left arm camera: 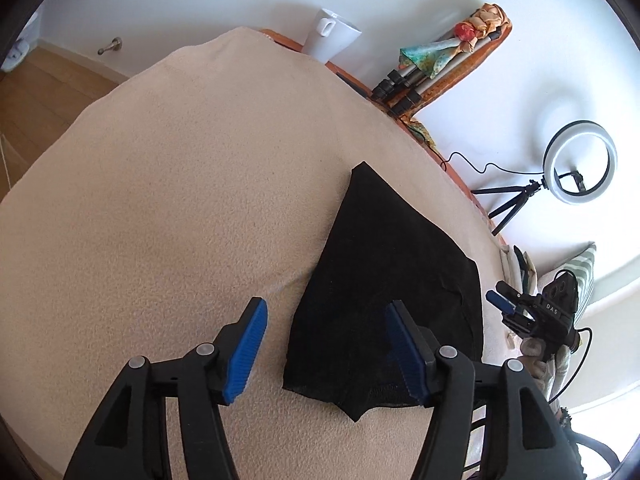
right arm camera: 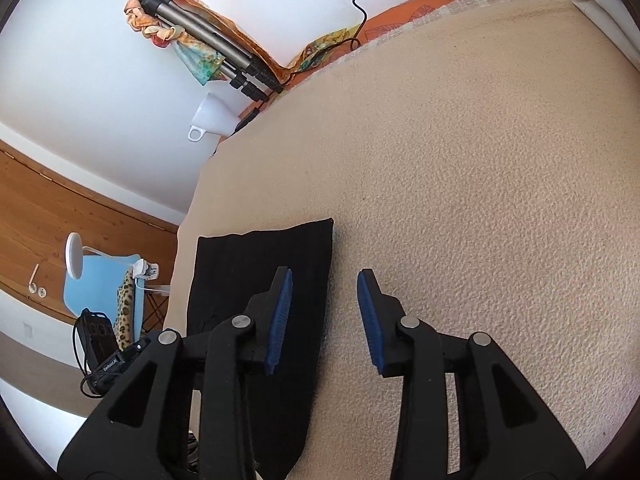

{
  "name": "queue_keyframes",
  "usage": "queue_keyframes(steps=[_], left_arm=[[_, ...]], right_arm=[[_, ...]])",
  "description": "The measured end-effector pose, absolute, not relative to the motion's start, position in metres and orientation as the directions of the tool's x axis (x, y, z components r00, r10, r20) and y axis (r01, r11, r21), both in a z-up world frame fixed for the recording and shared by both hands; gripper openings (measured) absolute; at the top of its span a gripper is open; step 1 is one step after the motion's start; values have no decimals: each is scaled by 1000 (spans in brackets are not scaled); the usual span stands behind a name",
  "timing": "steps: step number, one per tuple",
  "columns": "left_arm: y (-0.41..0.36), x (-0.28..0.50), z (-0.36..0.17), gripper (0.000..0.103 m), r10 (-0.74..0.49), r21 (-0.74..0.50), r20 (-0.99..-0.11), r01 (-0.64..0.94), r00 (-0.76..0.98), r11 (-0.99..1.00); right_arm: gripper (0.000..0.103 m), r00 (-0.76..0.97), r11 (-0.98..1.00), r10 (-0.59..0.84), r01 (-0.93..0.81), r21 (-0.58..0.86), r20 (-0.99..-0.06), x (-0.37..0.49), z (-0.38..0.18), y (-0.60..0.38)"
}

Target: Fold small clothes

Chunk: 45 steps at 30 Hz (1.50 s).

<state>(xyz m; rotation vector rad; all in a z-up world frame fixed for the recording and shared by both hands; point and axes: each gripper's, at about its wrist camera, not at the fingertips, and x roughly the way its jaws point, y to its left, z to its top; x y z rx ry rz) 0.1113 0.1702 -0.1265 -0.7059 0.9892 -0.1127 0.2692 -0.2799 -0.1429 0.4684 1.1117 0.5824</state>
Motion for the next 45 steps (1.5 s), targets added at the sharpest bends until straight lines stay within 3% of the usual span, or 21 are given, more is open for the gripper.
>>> queue_keyframes(steps=[5,16,22,28,33,37,40,42,44,45], left_arm=[[170,100,-137,66,-418,-628,-724,-272,549,729],[163,96,-154,66,-529,-740,-655,-317,540,593],[153,108,-153,64,-533,-737,-653,-289,538,611],[146,121,-156,52,-551,-749,-644,-289,531,597],[141,130,-159,37,-548,-743,-651,-295,525,601],[137,131,-158,32,-539,-732,-661,-291,522,616],[134,133,-156,20,-515,-709,-681,-289,521,643],[132,133,-155,7,-502,-695,-689,-281,522,662],[129,133,-151,6,-480,-675,-700,-270,529,687],[128,132,-149,5,-475,-669,-701,-258,533,697]], right_arm=[[43,325,747,660,-192,636,-678,266,-140,-282],[43,293,743,666,-169,648,-686,272,-155,-274],[43,288,724,685,-170,668,-669,277,-161,-269],[43,276,681,726,-161,714,-630,281,-167,-265],[42,265,669,739,-177,722,-619,282,-168,-254],[36,257,662,745,-176,729,-615,285,-171,-246],[35,255,663,745,-176,728,-617,287,-170,-240],[26,264,688,722,-174,704,-640,287,-169,-236],[10,264,704,707,-175,688,-656,287,-167,-233],[10,268,719,693,-180,672,-669,286,-165,-231]])
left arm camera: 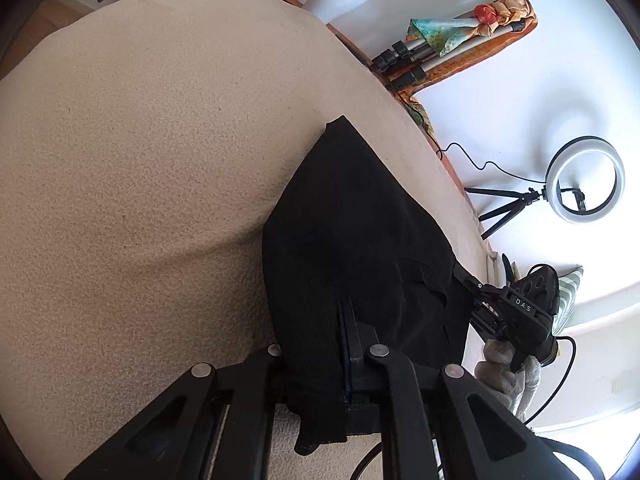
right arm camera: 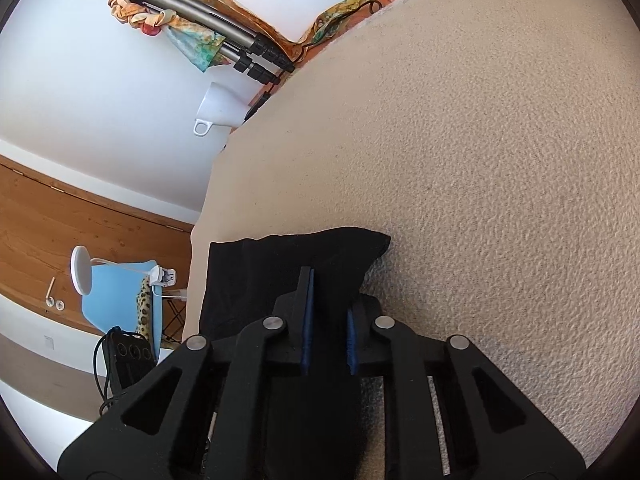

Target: Fold small clothes

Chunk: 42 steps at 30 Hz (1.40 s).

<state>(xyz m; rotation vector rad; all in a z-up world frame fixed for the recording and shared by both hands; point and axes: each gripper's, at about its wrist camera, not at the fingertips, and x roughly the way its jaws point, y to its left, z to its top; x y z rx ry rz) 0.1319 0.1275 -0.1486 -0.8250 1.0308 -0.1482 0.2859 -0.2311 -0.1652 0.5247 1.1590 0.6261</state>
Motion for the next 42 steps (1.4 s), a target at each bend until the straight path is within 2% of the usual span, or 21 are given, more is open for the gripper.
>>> queue_keyframes(steps=[9,19,42], left_arm=[[107,128,-116,4,-435,-617,-681,-140,590,775],[78,127,-97,3,-481,-631,-641,-53,597,774],[-54,154,-59,3,-594,-607,-603,177,532,775]], right_arm=[[7,307,748,663,-284,600,-682,271,-121,-211],[6,345,760,650,-314,570,-677,263,-84,-213],[6,499,801,589,-255,542,-636,243,-27,-337]])
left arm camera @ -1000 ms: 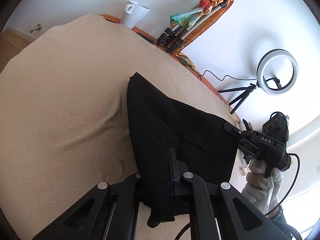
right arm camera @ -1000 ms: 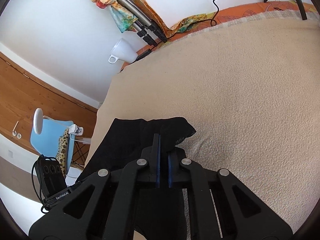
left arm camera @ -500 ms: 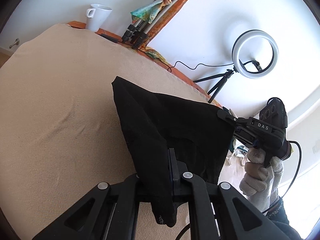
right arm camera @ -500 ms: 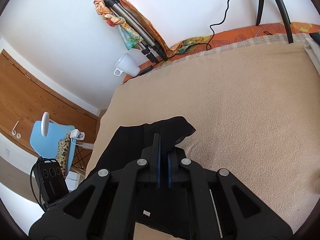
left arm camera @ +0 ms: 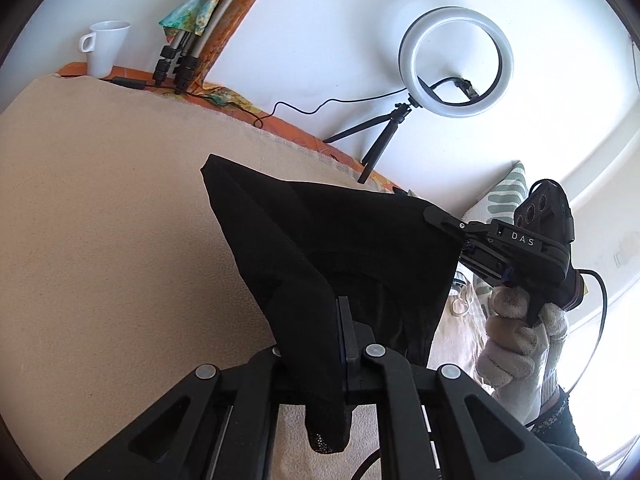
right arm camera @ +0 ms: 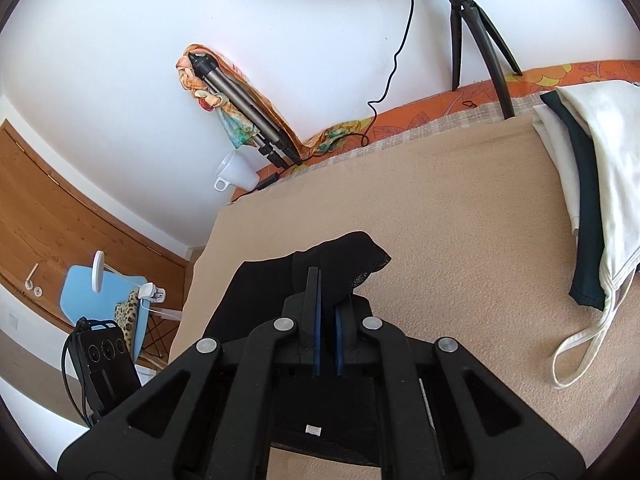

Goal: Fold small clothes
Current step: 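Lift the folded bundle with both tools and carry it onto the clothes stack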

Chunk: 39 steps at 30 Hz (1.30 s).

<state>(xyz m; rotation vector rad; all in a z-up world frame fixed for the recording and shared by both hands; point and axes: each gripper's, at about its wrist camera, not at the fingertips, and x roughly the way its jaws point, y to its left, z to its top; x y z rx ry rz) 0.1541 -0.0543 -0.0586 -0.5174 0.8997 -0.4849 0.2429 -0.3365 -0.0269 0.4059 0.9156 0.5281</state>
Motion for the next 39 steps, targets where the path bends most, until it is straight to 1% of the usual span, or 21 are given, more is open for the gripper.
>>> queue_keyframes(steps=[9,19,30,39], left_arm=[[-118,172,-52,3,-632,-603,-594,245,498,759],[-195,208,-41,3,-667,-591,-581,322,466,739],[-289,255,-20,3,-705,-556,-555,433,442,709],[-348,288,-19,3,-714,-526,-544,484,440,700]], right_arm=[[6,552,825,548,-232,515,-628,241,-3,-396],[6,626,852,490,-195,487,-606,252,28,-474],[6,713,878,399,-114,466,-577,281,55,-568],[6,762,902,323,-69,426,-561,318,72,-619]])
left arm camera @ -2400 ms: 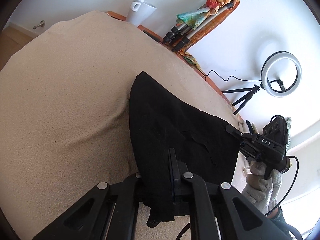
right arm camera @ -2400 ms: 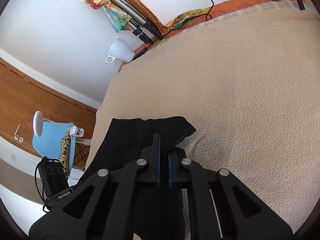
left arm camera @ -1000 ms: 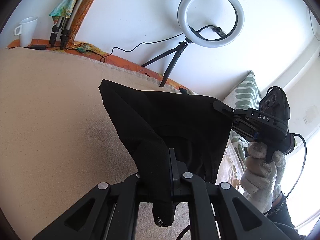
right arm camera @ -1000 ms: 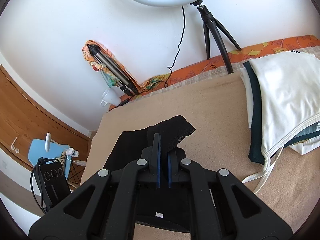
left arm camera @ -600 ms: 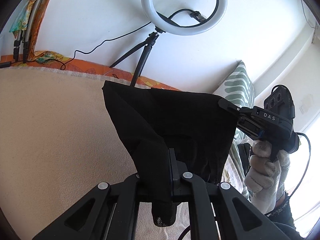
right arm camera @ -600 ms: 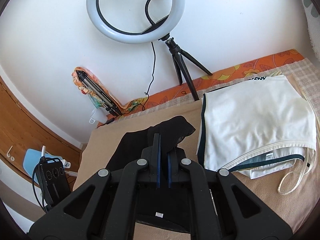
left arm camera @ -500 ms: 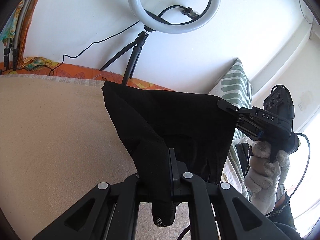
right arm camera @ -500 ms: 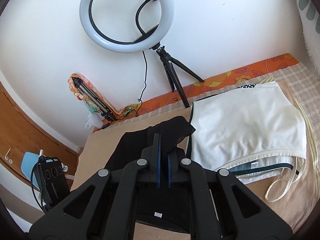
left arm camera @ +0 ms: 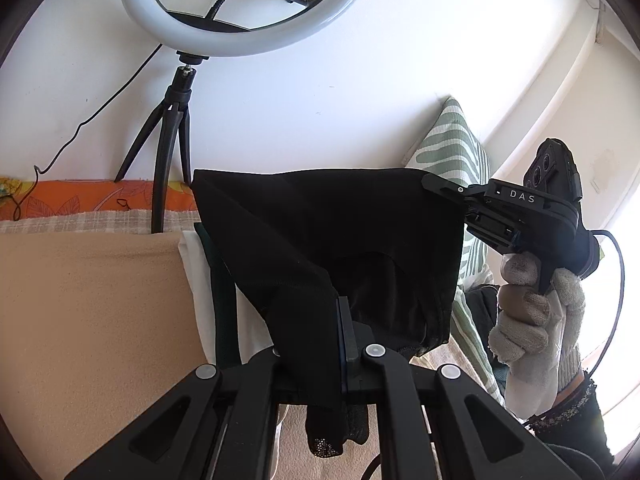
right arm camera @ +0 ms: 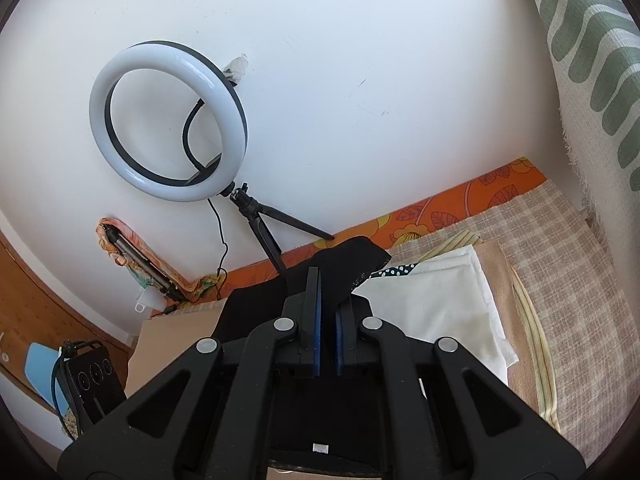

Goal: Fold small clothes
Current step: 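Lift the folded bundle with both tools and carry it onto the clothes stack, then open both tools to release the bundle on top of the stack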

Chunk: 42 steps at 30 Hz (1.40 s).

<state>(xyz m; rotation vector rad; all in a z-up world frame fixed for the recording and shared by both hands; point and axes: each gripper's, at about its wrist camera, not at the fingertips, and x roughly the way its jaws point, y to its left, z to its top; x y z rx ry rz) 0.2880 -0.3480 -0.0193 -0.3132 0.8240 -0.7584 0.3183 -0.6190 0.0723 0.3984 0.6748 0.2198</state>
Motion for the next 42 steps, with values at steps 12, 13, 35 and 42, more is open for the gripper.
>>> queue_keyframes(steps=[12,13,35,42], left_arm=[[-381,315,-49,3,-687,-481,-592,501,420,720],[-380,315,-50,4,-688,-480,-595,502,416,719],[-352,274,-32,70,-617,-352,-629,534,473,769],[-346,250,-17,76,-621,-338,-613,549,488,765]], right_arm=[[6,748,927,252,-5,375,-614,366,43,-654],[6,749,932,238,4,362,-619,367,40,-655],[44,769,966,115,62,253,-628,328,55,-658],[44,776,968,93,77,239,-624,303,66,-648]])
